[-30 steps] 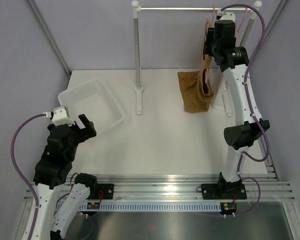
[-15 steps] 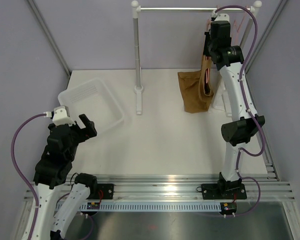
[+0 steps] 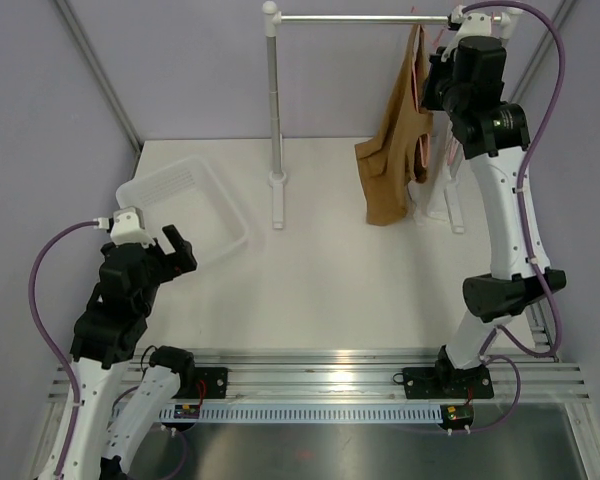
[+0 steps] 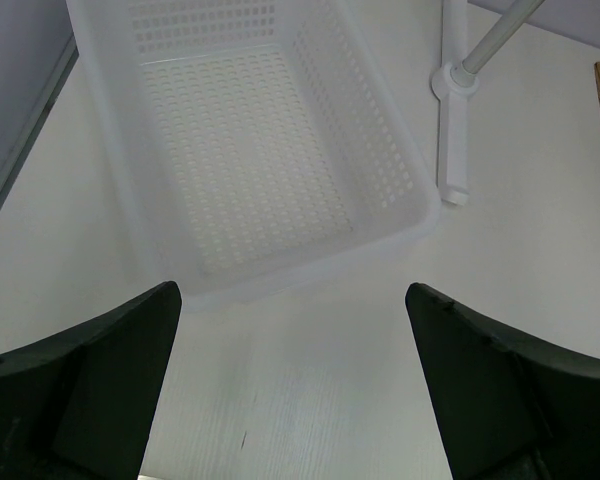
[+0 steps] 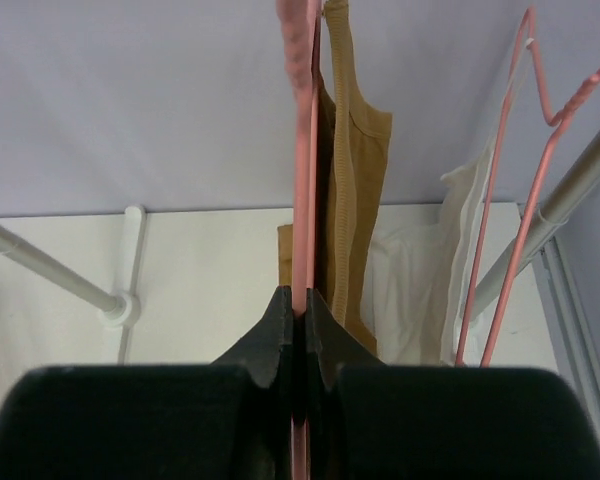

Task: Remove the tank top from the hanger

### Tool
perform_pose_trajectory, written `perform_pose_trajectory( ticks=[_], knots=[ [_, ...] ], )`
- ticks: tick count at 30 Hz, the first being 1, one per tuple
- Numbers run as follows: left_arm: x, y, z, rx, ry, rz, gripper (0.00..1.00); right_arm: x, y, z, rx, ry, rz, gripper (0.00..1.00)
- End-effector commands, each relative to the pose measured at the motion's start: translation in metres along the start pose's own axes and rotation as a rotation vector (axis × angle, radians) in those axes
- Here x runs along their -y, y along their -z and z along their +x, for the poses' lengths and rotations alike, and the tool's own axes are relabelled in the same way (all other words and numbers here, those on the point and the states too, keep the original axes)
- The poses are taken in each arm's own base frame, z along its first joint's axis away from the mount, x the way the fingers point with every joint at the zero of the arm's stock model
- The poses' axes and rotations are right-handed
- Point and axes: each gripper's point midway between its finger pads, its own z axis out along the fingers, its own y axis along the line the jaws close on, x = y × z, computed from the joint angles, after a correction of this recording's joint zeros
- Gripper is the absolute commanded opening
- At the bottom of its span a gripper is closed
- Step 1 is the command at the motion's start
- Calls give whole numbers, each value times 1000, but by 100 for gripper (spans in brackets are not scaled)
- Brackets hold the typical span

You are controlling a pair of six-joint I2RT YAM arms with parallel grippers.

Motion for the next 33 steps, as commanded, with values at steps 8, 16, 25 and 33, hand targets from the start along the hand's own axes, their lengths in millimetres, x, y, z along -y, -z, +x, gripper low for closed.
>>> perform_pose_trajectory(
  ticks=[8,16,25,33],
  knots=[
    [64,4,-48,25,107,239,99,-27,91,31,-13,-64,-244,0],
    [181,7,-77,14,76,445,99,-63,181,99,-98,-77,-483,0],
    [332,25,-59,10,-134,743,99,-78,245,155,-178,-153,-703,0],
    [356,-5,-35,6,-206,704,88,-80,282,165,-207,-191,-782,0]
  ],
)
